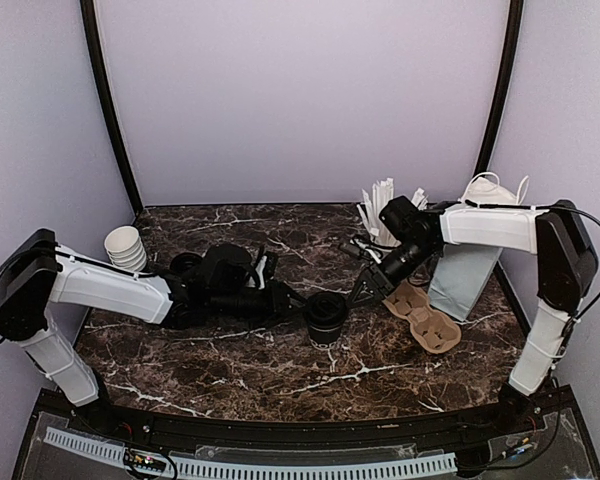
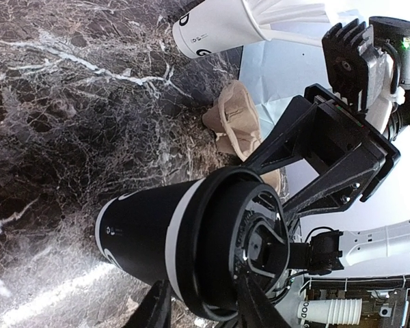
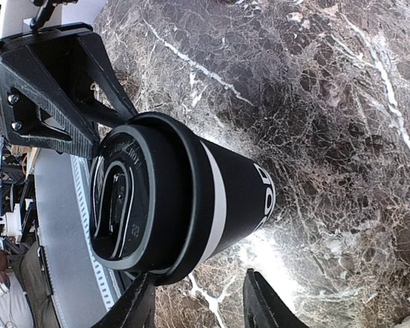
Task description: Pack the takeout coffee
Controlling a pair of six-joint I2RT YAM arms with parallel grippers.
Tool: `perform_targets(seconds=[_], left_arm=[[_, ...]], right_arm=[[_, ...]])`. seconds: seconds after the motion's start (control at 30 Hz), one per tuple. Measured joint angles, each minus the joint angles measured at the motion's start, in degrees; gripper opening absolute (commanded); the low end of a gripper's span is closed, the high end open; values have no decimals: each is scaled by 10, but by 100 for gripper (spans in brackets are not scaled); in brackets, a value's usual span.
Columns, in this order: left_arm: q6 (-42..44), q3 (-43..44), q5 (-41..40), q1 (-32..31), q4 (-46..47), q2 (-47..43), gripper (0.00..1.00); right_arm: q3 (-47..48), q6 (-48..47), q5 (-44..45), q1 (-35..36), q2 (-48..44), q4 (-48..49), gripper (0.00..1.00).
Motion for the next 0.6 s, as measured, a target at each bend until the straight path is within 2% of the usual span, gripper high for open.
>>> perform_targets(seconds=[0.33, 0.6], left_arm=[[-1, -11, -2, 0, 26, 3, 35], [-15, -61, -50, 0, 21, -59, 35]], right_arm=[[1, 13, -6, -2, 5, 7, 45], [1, 22, -2, -2, 6, 14, 44]])
